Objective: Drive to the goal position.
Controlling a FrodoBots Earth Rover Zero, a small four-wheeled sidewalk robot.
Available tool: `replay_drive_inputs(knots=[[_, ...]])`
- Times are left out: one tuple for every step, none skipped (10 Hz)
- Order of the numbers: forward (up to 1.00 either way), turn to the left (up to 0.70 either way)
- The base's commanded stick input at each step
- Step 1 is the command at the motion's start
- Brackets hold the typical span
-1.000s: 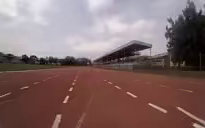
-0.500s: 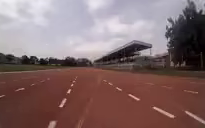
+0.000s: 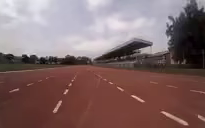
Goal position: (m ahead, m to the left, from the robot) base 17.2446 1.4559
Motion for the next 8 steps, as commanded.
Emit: replay_drive_inputs(knots=[[0.45,0.00],[0.45,0.00],[0.45,0.00],[0.45,0.00],[0.45,0.00],[0.45,0.00],[0.45,0.00],[0.45,0.00]])
